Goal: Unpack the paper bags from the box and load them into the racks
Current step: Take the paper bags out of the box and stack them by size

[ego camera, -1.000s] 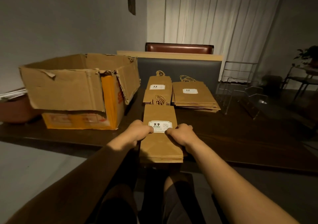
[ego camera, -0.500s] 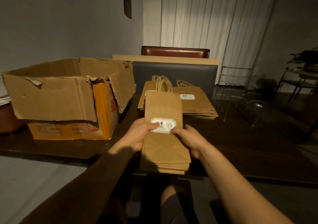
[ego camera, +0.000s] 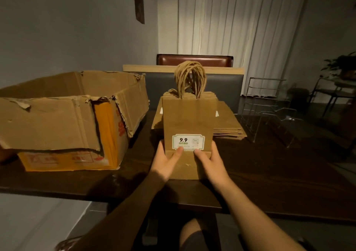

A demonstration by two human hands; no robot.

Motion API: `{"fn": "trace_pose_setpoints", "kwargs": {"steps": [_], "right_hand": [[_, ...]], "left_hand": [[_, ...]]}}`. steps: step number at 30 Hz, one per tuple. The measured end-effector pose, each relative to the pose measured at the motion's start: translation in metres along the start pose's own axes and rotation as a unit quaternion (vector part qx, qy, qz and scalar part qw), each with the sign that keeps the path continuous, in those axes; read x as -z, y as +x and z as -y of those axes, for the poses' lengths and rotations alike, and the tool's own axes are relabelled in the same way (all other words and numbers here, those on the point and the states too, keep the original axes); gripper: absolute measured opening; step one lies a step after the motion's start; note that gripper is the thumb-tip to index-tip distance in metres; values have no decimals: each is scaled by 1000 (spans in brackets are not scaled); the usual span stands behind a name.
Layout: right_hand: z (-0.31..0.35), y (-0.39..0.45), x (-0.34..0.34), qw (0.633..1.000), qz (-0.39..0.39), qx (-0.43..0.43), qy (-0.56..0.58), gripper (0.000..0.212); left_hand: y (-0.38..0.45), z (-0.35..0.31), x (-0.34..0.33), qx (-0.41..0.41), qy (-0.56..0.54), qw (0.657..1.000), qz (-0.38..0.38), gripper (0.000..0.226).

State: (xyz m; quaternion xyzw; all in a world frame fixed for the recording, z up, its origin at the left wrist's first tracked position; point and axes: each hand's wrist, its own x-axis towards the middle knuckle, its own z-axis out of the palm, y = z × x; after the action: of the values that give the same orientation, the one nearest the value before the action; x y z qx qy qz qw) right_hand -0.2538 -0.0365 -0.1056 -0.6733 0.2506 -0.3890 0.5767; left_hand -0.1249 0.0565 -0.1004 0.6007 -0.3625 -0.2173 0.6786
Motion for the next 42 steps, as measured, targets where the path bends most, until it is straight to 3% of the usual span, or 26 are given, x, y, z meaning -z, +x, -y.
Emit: {"fn": "trace_pose_setpoints", "kwargs": {"steps": [3, 8, 11, 15, 18, 20, 22, 25, 26, 28, 29, 31, 33, 36, 42], "right_hand": [[3, 7, 0, 999, 18, -20, 37, 46], [-2, 3, -2, 1000, 14, -12, -6, 48], [9, 9, -2, 1000, 20, 1, -12, 51], [20, 9, -9, 998, 21, -2, -58, 56], [25, 2, -21, 993, 45, -72, -79, 35], [33, -3, -28, 982, 77, -148, -86, 18], [38, -7, -34, 962, 110, -196, -156, 23], [36, -8, -45, 929, 110, -193, -297, 28], [33, -5, -47, 914, 102, -188, -344, 37], [32, -4, -53, 896, 93, -173, -398, 58], [32, -5, -52, 894, 92, -169, -405, 67], [39, -3, -43, 907, 71, -137, -392, 77], [49, 11, -20, 929, 12, -95, -358, 74], [74, 45, 24, 945, -34, -99, -310, 57], [65, 142, 105, 930, -98, -203, -292, 52]], "left_hand": [[5, 4, 3, -8, -16, 1000, 18, 67], [9, 3, 7, -22, -6, 998, 55, 50], [7, -6, 8, -30, -7, 998, 51, 57], [5, -18, 23, 12, 15, 999, 51, 52], [-1, -24, 43, 94, 22, 995, 33, 50], [-4, -30, 55, 140, 31, 990, 9, 36], [-11, -36, 64, 163, 96, 982, 23, 30], [-19, -36, 75, 178, 237, 955, 33, 34], [-18, -36, 75, 186, 302, 934, 36, 40], [-17, -37, 76, 195, 442, 875, 20, 77], [-18, -41, 73, 182, 487, 854, 9, 88], [-18, -51, 63, 86, 525, 847, 4, 88], [-9, -66, 41, -4, 470, 882, 17, 76], [21, -82, -4, -14, 380, 924, 47, 58], [135, -63, -90, 10, 426, 891, 155, 56]]}}
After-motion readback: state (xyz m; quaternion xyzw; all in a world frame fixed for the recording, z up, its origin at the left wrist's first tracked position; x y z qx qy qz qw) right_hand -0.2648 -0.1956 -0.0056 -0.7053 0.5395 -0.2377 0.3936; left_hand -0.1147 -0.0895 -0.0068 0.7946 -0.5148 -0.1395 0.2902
